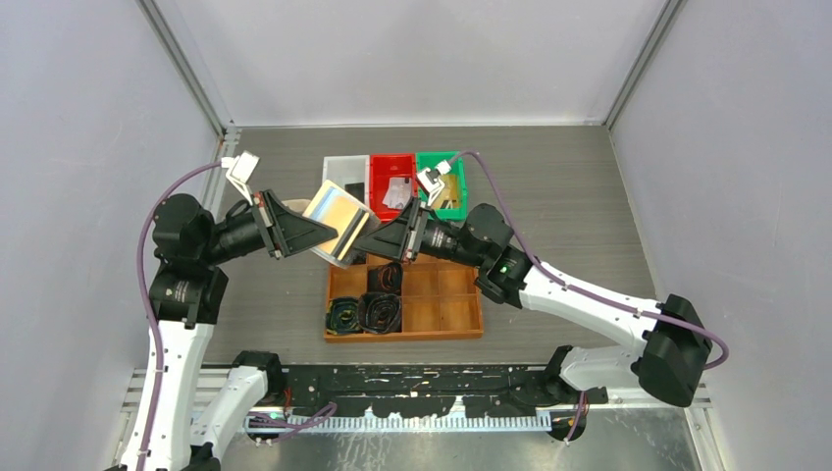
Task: Take the credit cards out of the card holder
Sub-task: Remove the credit card from the card holder.
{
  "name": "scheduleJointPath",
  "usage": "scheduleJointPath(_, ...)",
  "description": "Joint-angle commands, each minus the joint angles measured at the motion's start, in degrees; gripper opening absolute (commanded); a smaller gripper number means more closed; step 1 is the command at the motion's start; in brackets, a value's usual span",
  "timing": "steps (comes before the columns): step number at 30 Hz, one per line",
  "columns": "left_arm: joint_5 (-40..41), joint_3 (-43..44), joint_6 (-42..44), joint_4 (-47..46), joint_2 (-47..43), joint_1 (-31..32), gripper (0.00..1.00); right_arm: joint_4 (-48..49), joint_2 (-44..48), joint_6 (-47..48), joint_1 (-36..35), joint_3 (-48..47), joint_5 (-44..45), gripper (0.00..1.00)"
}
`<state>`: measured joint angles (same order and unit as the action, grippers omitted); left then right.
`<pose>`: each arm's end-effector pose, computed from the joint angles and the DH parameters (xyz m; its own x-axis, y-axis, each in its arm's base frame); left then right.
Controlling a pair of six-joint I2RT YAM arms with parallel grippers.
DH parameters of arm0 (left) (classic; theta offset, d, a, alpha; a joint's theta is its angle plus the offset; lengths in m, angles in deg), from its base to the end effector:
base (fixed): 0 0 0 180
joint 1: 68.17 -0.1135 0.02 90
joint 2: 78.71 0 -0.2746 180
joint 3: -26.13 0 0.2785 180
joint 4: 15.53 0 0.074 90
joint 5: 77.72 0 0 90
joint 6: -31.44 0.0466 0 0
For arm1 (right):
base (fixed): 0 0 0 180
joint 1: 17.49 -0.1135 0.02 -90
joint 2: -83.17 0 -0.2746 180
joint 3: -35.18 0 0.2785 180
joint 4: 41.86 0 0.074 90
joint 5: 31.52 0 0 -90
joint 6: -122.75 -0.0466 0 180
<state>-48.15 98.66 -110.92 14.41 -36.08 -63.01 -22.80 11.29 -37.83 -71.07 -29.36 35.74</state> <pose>0.1521 -0.0544 0.4382 -0.7215 -0.3272 -0.6102 0.5556 0.2524 -0.7922 0.1787 0.2725 0.3627 -0.8717 0.2835 -0.3996 -0.4352 -0.0734 0.8973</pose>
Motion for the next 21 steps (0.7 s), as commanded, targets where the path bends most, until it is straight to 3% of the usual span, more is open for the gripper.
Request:
scheduleJointPath(1,-0.85,2.60,-1.48,-2.92,-0.36,0.28,0.00,1.09,5.00,1.59,-0.38,1.60,2.02,0.31)
scheduleJointPath(12,-0.79,2.86,-2.22,-3.08,-0.33,0.28,0.00,2.10,5.83,2.60,-0.46,-0.31,-0.14,0.44)
scheduleJointPath(21,-1.18,2.56,-2.17,-3.13,-0.31,0.30,0.00,5.06,1.11,1.42,-0.68,-5.34,-2.45,0.43)
